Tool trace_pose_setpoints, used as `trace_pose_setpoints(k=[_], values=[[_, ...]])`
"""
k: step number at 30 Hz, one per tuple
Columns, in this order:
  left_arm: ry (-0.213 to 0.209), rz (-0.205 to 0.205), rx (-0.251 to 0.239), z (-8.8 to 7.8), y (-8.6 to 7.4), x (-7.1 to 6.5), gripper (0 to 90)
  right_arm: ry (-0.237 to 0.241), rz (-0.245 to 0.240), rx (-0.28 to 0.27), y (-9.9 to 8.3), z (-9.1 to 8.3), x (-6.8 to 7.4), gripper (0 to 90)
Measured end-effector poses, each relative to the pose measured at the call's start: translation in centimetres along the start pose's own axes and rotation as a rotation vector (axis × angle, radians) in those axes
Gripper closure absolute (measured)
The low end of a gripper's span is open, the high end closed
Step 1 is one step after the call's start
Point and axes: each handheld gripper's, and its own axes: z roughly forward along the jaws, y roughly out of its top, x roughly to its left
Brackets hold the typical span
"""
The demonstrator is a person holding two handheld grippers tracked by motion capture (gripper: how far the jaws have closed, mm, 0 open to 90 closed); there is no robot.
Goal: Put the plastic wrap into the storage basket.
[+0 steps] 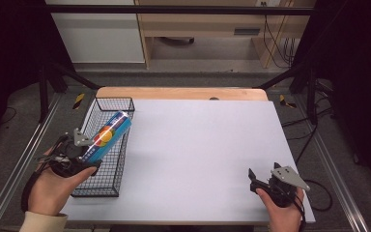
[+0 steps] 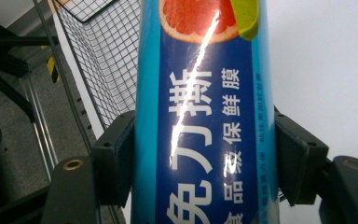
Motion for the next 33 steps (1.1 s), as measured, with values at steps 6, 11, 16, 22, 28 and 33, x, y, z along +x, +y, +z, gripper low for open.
trace_pose_setpoints(k=[6, 11, 16, 22, 28, 33], values=[[0.001, -0.012, 0.006, 0.4, -0.2, 0.2, 32.2, 0.001, -0.002, 0.004, 0.0, 0.0, 0.0, 12.9], [0.002, -0.018, 0.006, 0.5, -0.3, 0.3, 32.2, 0.002, -0.004, 0.004, 0.0, 0.1, 0.0, 12.9], [0.002, -0.026, 0.015, 0.6, -0.4, 0.5, 32.2, 0.0, -0.004, 0.003, 0.0, 0.0, 0.0, 12.9], [0.008, -0.034, 0.025, 0.9, -0.4, 0.8, 32.2, 0.003, -0.002, 0.007, 0.0, 0.1, 0.0, 12.9], [0.013, -0.043, 0.033, 1.0, -0.4, 0.8, 32.2, -0.002, 0.0, 0.004, 0.0, 0.0, 0.0, 13.4], [0.024, -0.029, 0.047, 1.4, -0.2, 0.5, 32.2, -0.009, 0.018, -0.008, 0.0, -0.2, -0.1, 14.2]])
